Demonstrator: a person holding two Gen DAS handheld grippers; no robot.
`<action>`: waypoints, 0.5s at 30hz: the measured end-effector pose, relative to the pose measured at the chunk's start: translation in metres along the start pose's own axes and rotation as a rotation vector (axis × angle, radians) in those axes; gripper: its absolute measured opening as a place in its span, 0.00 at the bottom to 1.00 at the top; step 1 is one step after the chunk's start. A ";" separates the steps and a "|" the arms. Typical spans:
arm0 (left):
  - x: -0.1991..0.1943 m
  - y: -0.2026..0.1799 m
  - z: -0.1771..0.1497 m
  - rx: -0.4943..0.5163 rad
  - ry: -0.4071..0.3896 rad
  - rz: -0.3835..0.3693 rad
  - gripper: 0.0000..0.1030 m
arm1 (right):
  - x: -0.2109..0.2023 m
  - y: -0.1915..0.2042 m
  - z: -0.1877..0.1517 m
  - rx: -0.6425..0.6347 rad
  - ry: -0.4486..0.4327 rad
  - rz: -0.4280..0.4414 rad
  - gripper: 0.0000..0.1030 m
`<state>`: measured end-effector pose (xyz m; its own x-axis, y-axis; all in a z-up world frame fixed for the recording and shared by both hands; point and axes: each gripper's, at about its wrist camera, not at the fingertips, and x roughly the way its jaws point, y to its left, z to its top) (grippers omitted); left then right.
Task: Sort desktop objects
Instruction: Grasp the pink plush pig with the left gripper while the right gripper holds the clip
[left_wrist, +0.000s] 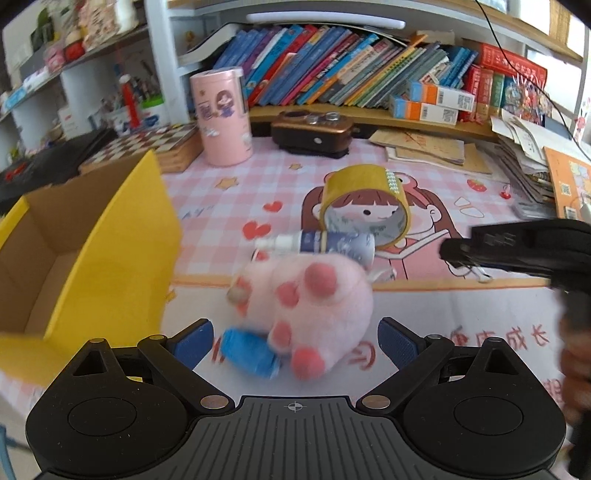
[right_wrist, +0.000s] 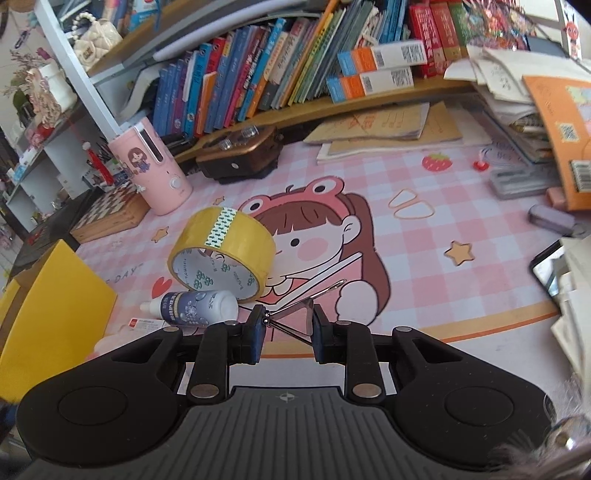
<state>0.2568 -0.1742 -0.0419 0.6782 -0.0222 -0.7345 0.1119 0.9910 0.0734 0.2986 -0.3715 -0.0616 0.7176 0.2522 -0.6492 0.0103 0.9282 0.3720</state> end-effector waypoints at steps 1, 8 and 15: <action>0.006 -0.002 0.002 0.011 0.001 0.004 0.95 | -0.003 -0.001 0.000 -0.003 0.001 0.003 0.23; 0.041 -0.012 0.009 0.035 0.001 0.018 0.95 | -0.019 -0.001 -0.011 -0.013 0.024 0.023 0.23; 0.049 -0.022 0.013 0.089 -0.044 0.029 0.91 | -0.027 -0.003 -0.017 -0.007 0.034 0.017 0.23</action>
<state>0.2971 -0.1986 -0.0710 0.7131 -0.0013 -0.7010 0.1546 0.9757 0.1554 0.2676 -0.3766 -0.0562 0.6935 0.2770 -0.6651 -0.0067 0.9256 0.3785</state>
